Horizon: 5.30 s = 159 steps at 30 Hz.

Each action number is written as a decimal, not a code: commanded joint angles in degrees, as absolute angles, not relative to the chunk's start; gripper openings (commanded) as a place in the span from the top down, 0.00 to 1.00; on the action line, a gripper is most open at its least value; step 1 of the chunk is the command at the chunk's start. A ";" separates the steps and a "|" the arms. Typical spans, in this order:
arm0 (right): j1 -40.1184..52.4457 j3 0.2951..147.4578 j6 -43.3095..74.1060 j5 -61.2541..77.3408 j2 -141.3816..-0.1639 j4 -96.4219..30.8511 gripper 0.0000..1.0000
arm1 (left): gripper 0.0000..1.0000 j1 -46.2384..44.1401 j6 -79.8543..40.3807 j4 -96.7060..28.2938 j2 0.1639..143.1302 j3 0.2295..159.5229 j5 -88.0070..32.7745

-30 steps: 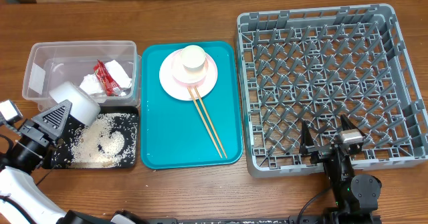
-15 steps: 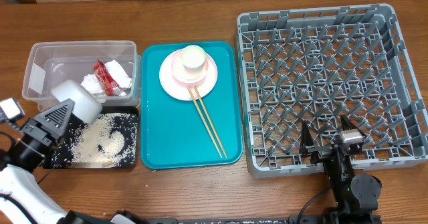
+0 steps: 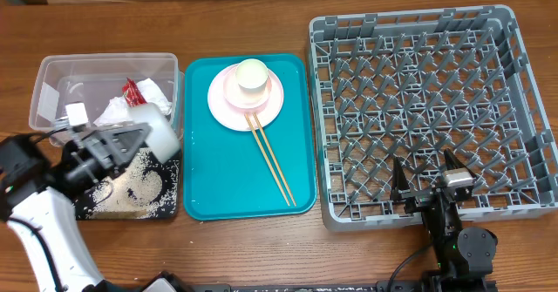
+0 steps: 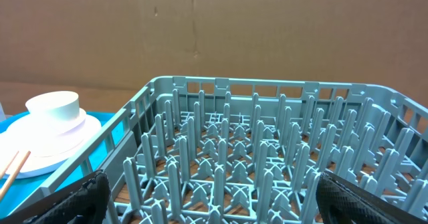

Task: Sort waste into correct bins and load items into the dishwasher
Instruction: 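Carry the grey bowl right and set it on the teal tray, then release the bowl and raise the left gripper above the bin, then reach the right gripper to the wooden chopsticks on the teal tray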

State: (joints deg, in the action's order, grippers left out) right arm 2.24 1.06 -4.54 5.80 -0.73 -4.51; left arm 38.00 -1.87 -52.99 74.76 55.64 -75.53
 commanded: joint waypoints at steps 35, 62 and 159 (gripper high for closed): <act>2.00 0.45 -4.73 6.11 -0.16 -4.25 0.00 | 0.96 -24.01 -29.85 -40.84 89.25 55.51 0.62; 2.00 0.45 -4.73 6.11 -0.16 -4.25 0.00 | 0.16 -23.94 -25.26 -53.58 91.70 80.88 6.85; 19.59 65.21 26.61 50.09 -74.78 -22.70 0.00 | 0.00 -19.14 -25.30 -58.92 91.72 87.96 38.92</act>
State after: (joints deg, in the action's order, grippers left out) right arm 15.68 64.49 25.52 49.93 -72.01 -23.05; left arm -19.14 -25.50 -58.96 91.74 86.74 37.58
